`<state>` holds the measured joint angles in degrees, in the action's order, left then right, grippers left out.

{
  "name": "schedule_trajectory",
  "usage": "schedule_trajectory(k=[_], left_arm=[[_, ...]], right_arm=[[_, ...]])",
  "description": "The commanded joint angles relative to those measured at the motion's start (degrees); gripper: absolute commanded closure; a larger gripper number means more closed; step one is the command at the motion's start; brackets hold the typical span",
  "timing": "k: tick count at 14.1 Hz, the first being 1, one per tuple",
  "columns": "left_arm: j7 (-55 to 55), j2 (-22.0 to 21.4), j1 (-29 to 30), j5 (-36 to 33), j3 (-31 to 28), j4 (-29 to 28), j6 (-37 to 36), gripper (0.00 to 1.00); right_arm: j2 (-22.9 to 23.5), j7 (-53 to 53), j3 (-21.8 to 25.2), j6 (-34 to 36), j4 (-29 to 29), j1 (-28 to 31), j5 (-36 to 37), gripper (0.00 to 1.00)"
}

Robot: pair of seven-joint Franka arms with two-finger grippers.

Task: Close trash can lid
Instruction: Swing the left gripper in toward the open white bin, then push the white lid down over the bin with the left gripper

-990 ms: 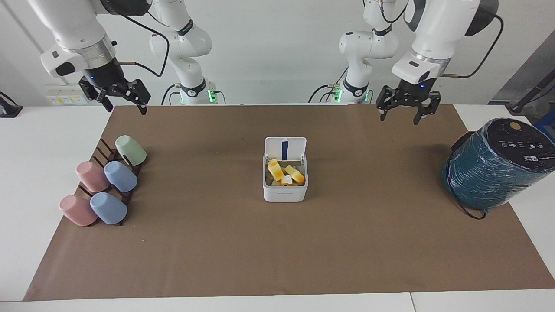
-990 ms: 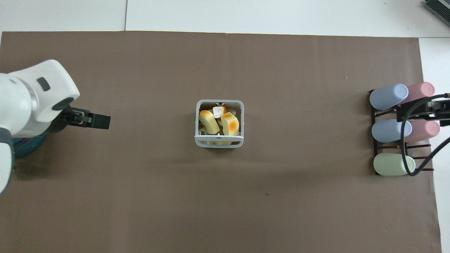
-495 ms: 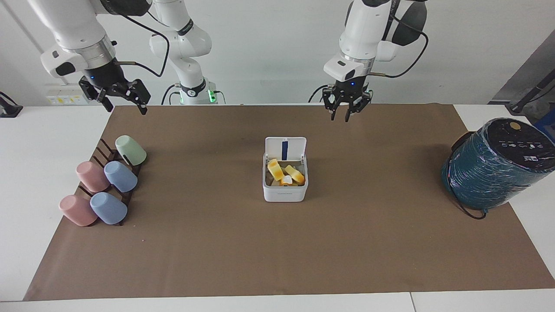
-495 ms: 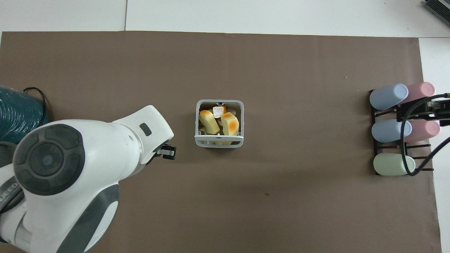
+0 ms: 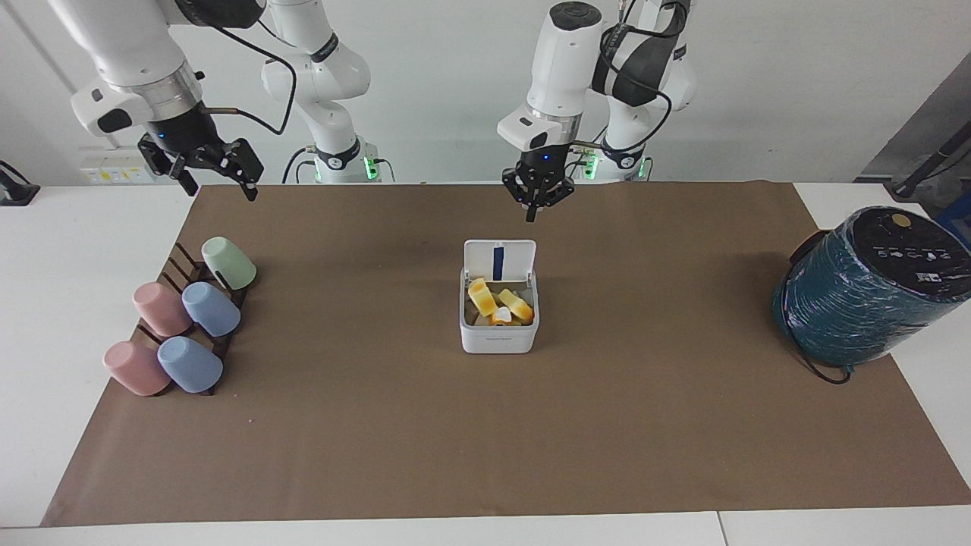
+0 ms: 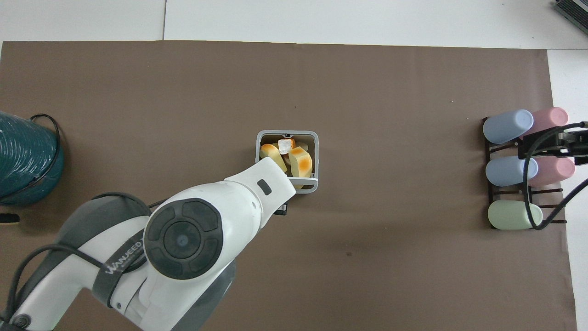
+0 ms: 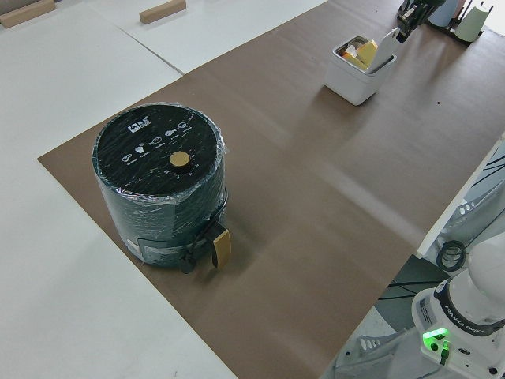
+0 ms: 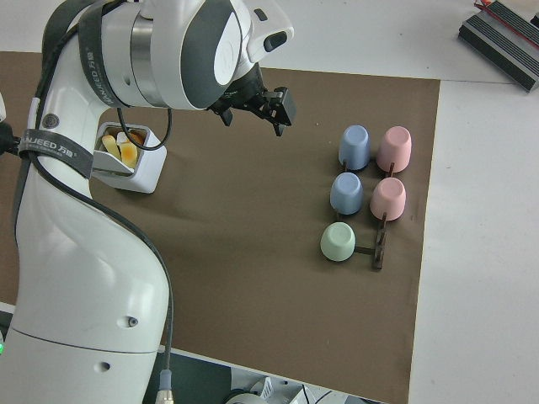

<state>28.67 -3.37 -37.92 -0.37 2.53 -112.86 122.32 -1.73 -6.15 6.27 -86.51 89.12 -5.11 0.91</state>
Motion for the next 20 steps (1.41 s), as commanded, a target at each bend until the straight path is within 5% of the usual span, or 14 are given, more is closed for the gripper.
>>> schedule_trajectory(k=[1,20], left_arm=[[1.74,3.98,-0.93,-1.04,-1.12,1.67,5.11,1.00],[1.83,20.33,2.33,-1.13,-1.39,9.06,15.14,1.00]], right_arm=[[-1.26,1.41,-0.03,0.55,1.14,0.28,-1.00,0.00],[-1.26,1.41,-0.03,0.46,1.14,0.19,-1.00,0.00]])
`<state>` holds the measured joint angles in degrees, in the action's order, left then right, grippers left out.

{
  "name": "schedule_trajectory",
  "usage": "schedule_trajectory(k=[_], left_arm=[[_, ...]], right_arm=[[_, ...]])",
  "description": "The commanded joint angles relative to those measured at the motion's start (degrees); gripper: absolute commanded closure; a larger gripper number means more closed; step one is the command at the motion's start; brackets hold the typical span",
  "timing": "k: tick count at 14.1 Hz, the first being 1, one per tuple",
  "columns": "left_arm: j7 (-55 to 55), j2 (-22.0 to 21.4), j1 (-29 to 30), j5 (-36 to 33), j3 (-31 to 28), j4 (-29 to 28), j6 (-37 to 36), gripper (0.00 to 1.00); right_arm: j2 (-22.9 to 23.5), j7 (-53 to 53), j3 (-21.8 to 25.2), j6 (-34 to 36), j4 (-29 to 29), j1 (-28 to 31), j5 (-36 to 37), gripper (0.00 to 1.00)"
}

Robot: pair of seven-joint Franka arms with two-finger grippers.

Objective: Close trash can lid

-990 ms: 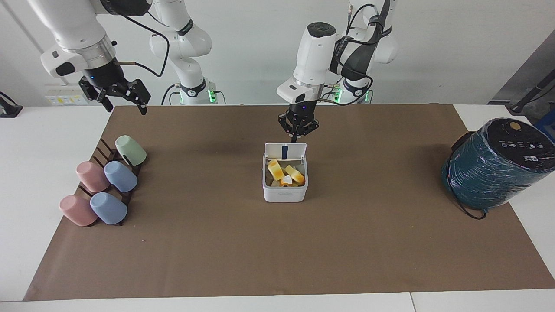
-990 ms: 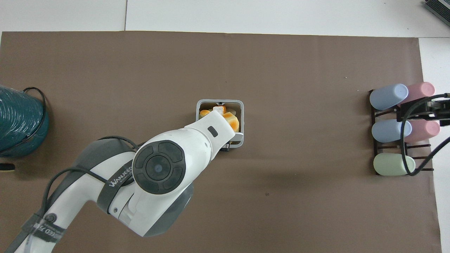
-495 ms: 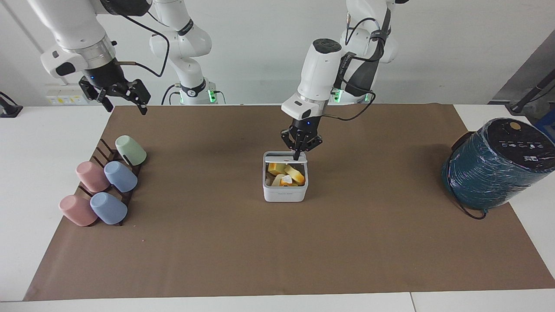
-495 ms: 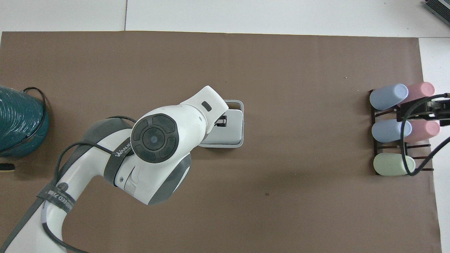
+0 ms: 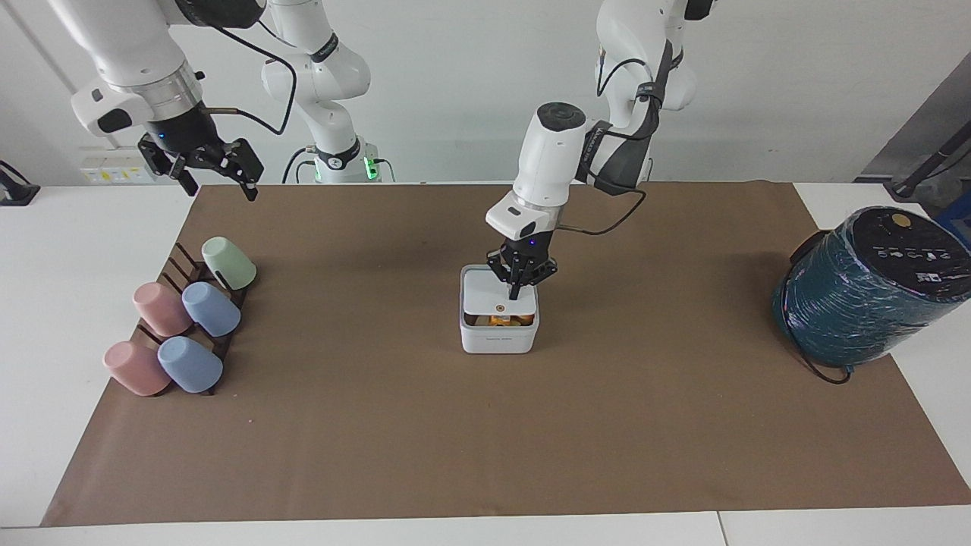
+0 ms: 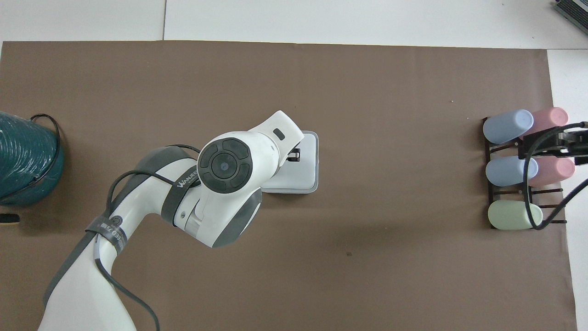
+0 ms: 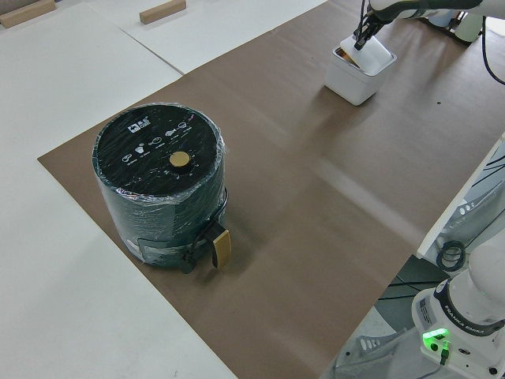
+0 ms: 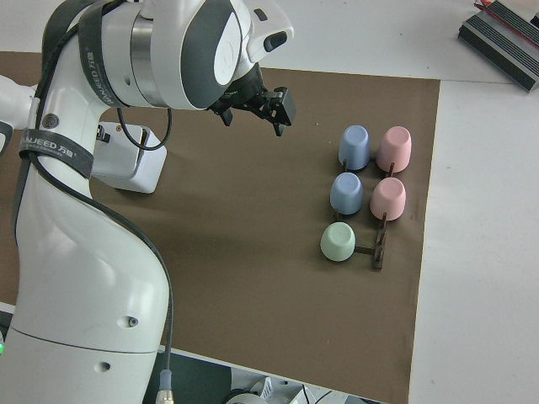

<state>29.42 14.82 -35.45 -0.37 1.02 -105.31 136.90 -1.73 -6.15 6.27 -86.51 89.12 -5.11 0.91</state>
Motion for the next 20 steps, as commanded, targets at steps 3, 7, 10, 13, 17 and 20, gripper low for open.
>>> schedule_trajectory(k=[3,7,10,13,17,20], left_arm=[[1.16,4.86,-0.76,-1.30,0.12,1.51,1.26,1.00],[1.25,4.52,-0.85,-1.39,0.04,3.53,-4.08,1.00],[1.25,0.93,-0.76,-1.30,0.12,3.45,-8.57,1.00],[1.16,-3.55,0.03,-1.30,0.21,2.66,-13.50,1.00],[0.46,-8.05,2.74,-1.30,-0.14,-0.24,-17.71,1.00],[-1.55,-11.56,6.78,-1.30,-0.05,-2.52,-17.90,0.67]], right_arm=[[-1.26,1.50,-0.03,0.55,1.14,0.19,-1.00,0.00],[-1.26,1.50,-0.03,0.55,1.14,0.19,-1.00,0.00],[-1.26,1.50,-0.03,0.55,1.14,0.19,-1.00,0.00],[-1.26,1.50,-0.03,0.55,1.14,0.19,-1.00,0.00],[-1.26,1.41,-0.03,0.55,1.14,0.19,-1.00,0.00],[-1.26,1.41,-0.03,0.55,1.14,0.19,-1.00,0.00]])
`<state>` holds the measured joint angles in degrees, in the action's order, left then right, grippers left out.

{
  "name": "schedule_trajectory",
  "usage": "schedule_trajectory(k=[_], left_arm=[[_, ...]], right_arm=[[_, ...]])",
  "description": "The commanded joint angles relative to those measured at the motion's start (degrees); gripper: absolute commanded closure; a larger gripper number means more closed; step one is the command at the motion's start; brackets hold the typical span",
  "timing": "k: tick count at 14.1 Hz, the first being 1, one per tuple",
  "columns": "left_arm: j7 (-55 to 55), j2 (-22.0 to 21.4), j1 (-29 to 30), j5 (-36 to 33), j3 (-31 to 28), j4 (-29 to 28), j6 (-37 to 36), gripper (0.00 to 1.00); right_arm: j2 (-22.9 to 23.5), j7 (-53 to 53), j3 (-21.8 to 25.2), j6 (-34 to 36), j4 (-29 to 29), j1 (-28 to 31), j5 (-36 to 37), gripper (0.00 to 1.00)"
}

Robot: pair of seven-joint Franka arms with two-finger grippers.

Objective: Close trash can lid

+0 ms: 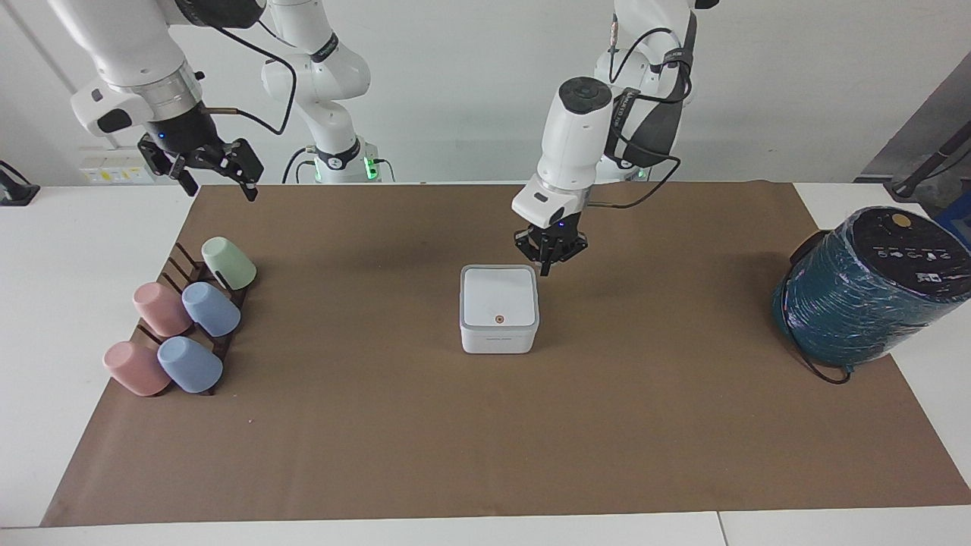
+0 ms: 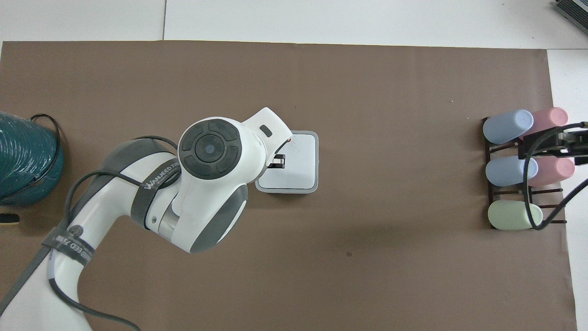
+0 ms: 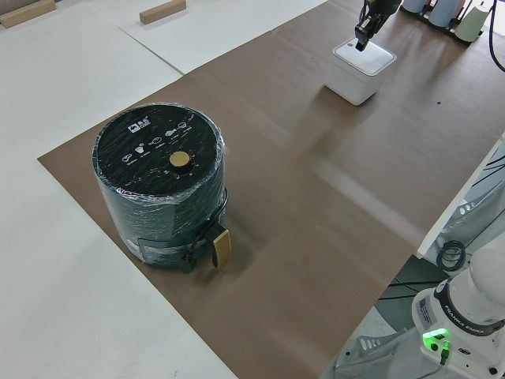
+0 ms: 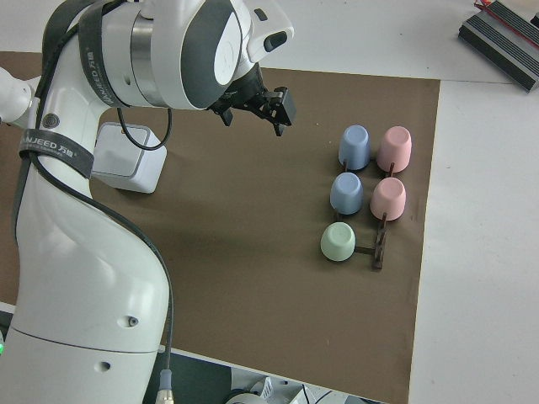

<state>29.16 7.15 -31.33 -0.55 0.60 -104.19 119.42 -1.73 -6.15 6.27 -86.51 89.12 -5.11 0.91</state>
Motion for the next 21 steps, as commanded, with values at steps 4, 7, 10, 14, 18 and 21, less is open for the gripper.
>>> schedule_trajectory(k=[4,7,10,14,18,21], left_arm=[[-10.67,-7.24,8.73,-1.12,0.28,-6.46,-0.50,0.00],[-19.90,-10.57,14.53,-1.12,0.28,-8.04,-1.38,0.00],[-25.11,-12.42,19.46,-1.12,0.11,-7.25,-4.01,0.00],[-30.54,-11.90,25.96,-1.21,0.11,-0.59,-9.46,0.00],[-32.93,-9.36,29.39,-1.30,0.11,8.10,-14.38,0.00],[-33.02,-6.19,30.10,-1.47,0.02,16.19,-21.49,0.00]], right_arm=[[-1.26,1.49,-0.03,0.55,1.14,0.28,-1.00,0.00],[-1.26,1.50,-0.03,0.55,1.14,0.19,-1.00,0.00],[-1.26,1.50,-0.03,0.55,1.14,0.19,-1.00,0.00],[-1.26,1.50,-0.03,0.55,1.14,0.28,-1.00,0.00],[-1.26,1.50,-0.03,0.55,1.14,0.19,-1.00,0.00],[-1.26,1.50,-0.03,0.55,1.14,0.28,-1.00,0.00]])
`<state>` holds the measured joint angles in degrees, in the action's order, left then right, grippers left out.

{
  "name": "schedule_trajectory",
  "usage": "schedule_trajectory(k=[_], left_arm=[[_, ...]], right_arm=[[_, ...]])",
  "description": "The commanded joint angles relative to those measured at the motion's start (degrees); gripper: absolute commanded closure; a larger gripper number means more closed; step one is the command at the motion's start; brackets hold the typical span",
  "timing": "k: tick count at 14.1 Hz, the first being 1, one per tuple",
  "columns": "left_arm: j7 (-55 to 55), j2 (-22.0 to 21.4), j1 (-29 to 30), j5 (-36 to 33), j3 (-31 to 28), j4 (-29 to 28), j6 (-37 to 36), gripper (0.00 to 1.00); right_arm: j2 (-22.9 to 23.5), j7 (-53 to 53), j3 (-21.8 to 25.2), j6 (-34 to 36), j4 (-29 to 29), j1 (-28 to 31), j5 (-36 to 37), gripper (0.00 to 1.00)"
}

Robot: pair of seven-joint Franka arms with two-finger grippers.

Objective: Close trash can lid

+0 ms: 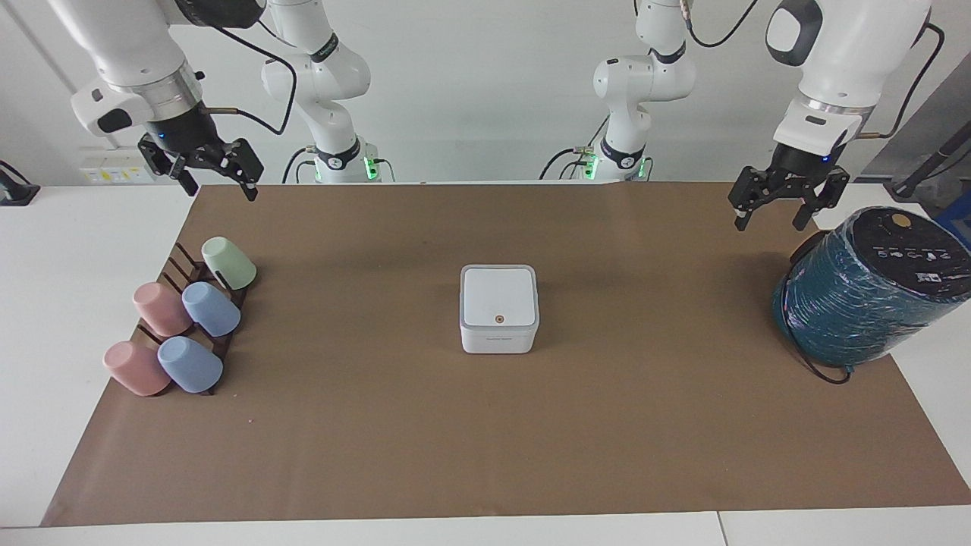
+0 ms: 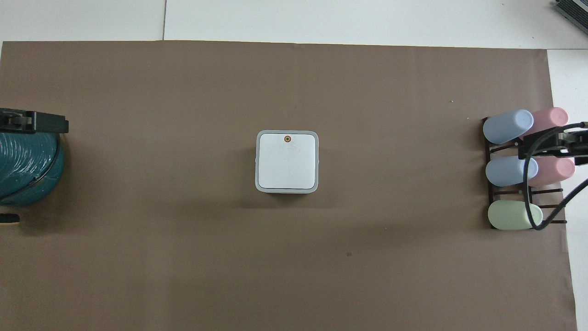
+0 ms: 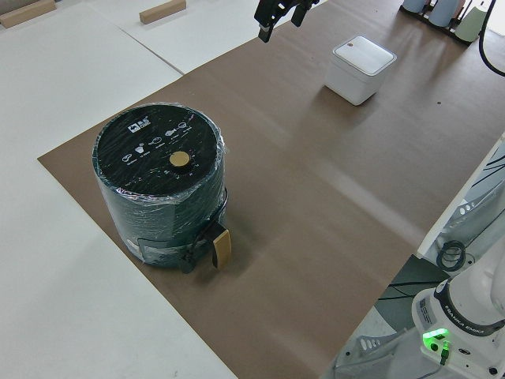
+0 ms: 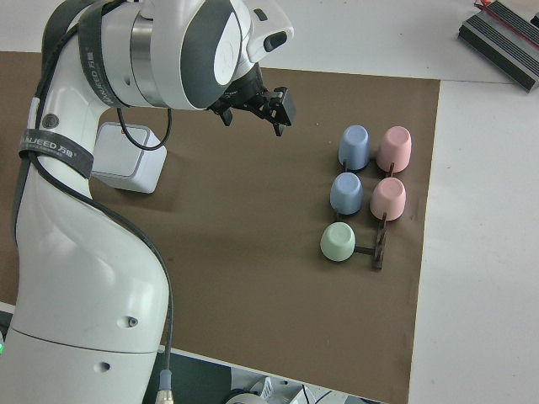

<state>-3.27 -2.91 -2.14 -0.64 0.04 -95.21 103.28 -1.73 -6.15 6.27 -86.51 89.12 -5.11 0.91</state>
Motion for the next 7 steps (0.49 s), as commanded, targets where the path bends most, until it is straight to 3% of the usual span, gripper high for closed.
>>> schedule_trajectory(k=[1,4,7], left_arm=[[-0.59,4.66,1.87,-1.21,0.57,9.15,-7.81,0.00],[-0.59,4.14,2.84,-1.03,0.31,10.66,-9.94,0.00],[-3.92,1.95,4.78,-0.68,0.13,7.95,-10.47,0.00]], right_arm=[[-1.26,1.41,-0.03,0.55,1.14,0.19,-1.00,0.00],[-1.26,1.50,-0.03,0.46,1.14,0.28,-1.00,0.00],[-1.26,1.50,-0.03,0.55,1.14,0.19,-1.00,0.00]])
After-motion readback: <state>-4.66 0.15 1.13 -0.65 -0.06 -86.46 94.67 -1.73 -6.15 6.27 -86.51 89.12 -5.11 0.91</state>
